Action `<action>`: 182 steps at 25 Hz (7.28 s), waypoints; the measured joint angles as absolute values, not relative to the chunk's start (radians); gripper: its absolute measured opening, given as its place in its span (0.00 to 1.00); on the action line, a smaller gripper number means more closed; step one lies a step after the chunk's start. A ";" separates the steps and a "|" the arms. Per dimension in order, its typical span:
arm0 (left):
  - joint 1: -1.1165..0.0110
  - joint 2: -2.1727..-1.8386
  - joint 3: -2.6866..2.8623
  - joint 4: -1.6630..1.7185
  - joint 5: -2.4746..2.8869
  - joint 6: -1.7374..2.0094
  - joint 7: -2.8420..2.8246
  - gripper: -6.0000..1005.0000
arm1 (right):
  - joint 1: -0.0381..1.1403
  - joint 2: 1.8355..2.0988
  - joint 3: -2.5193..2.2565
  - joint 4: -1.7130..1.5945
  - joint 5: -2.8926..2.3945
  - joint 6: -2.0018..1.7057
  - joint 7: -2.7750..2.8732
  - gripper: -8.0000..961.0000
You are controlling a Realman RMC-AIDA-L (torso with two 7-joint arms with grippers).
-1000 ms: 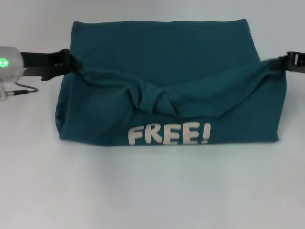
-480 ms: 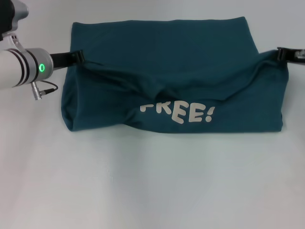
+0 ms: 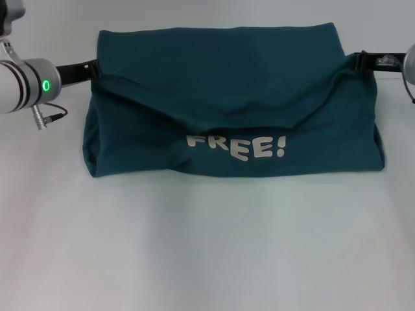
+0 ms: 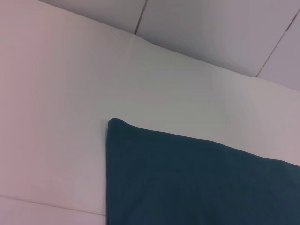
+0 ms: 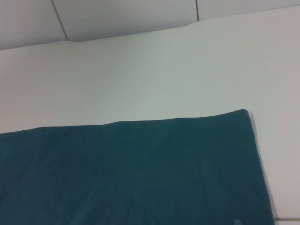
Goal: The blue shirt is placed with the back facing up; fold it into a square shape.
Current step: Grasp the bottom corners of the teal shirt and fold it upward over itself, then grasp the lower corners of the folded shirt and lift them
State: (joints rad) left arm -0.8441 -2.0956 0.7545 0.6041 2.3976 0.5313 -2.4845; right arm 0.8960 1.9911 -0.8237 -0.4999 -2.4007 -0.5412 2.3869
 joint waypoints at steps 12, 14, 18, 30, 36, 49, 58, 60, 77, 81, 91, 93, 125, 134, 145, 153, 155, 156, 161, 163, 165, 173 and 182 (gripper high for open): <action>-0.844 -2.113 0.837 0.597 2.402 0.514 -2.445 0.02 | 0.894 1.993 -0.874 -0.480 -2.403 -0.527 2.387 0.06; -0.849 -2.112 0.840 0.583 2.402 0.513 -2.447 0.02 | 0.892 1.991 -0.893 -0.479 -2.416 -0.527 2.391 0.06; -0.852 -2.101 0.828 0.561 2.403 0.511 -2.506 0.10 | 0.891 1.989 -0.897 -0.477 -2.463 -0.527 2.426 0.12; -0.652 -2.157 0.810 0.819 2.352 0.615 -2.590 0.62 | 0.752 1.960 -0.743 -0.663 -2.311 -0.906 2.412 0.60; -0.566 -2.128 0.801 0.844 2.237 0.806 -2.585 0.68 | 0.600 1.961 -0.731 -0.758 -2.060 -1.130 2.365 0.79; -0.513 -2.082 0.671 0.743 2.097 1.056 -2.298 0.72 | 0.492 1.944 -0.631 -0.750 -1.940 -1.362 2.234 0.86; -0.558 -2.080 0.724 0.642 2.100 0.972 -2.265 0.72 | 0.493 1.941 -0.621 -0.742 -1.941 -1.359 2.217 0.86; -0.556 -2.082 0.744 0.638 2.101 0.951 -2.261 0.72 | 0.489 1.941 -0.621 -0.742 -1.940 -1.359 2.217 0.86; -0.543 -2.114 0.751 0.640 2.097 0.931 -2.230 0.66 | 0.463 1.945 -0.605 -0.727 -1.938 -1.370 2.217 0.86; -0.542 -2.115 0.753 0.641 2.101 0.931 -2.230 0.45 | 0.462 1.943 -0.598 -0.726 -1.940 -1.373 2.217 0.86; -0.515 -2.131 0.761 0.734 2.097 0.992 -2.184 0.10 | 0.497 1.906 -0.607 -0.723 -2.078 -1.392 2.273 0.86; -0.515 -2.125 0.760 0.740 2.098 1.004 -2.188 0.09 | 0.519 1.889 -0.607 -0.721 -2.150 -1.393 2.319 0.86; -0.554 -2.112 0.748 0.742 2.062 1.022 -2.233 0.03 | 0.683 1.977 -0.770 -0.671 -2.453 -1.046 2.464 0.86; -0.555 -2.112 0.749 0.742 2.062 1.022 -2.234 0.03 | 0.697 1.980 -0.787 -0.646 -2.454 -1.032 2.468 0.79; -0.549 -2.112 0.747 0.743 2.062 1.021 -2.234 0.03 | 0.686 1.969 -0.783 -0.661 -2.453 -1.044 2.476 0.21; -0.547 -2.112 0.747 0.742 2.062 1.023 -2.233 0.03 | 0.685 1.961 -0.780 -0.658 -2.453 -1.060 2.477 0.09; -0.545 -2.110 0.747 0.742 2.062 1.037 -2.233 0.03 | 0.683 1.953 -0.778 -0.668 -2.453 -1.093 2.483 0.06; -0.545 -2.108 0.747 0.743 2.063 1.047 -2.233 0.03 | 0.680 1.947 -0.778 -0.676 -2.454 -1.115 2.487 0.05; -0.517 -2.077 0.742 0.776 2.075 1.182 -2.238 0.03 | 0.639 1.902 -0.776 -0.763 -2.455 -1.295 2.529 0.05; -0.501 -2.067 0.724 0.804 2.092 1.246 -2.248 0.03 | 0.618 1.886 -0.773 -0.794 -2.456 -1.350 2.540 0.06; -0.489 -2.064 0.686 0.829 2.120 1.302 -2.257 0.03 | 0.600 1.877 -0.766 -0.815 -2.458 -1.378 2.548 0.07; -0.496 -2.062 0.647 0.827 2.149 1.300 -2.251 0.03 | 0.623 1.895 -0.758 -0.803 -2.468 -1.253 2.529 0.09; -0.506 -2.071 0.651 0.825 2.152 1.288 -2.251 0.03 | 0.739 1.933 -0.819 -0.616 -2.487 -1.092 2.488 0.31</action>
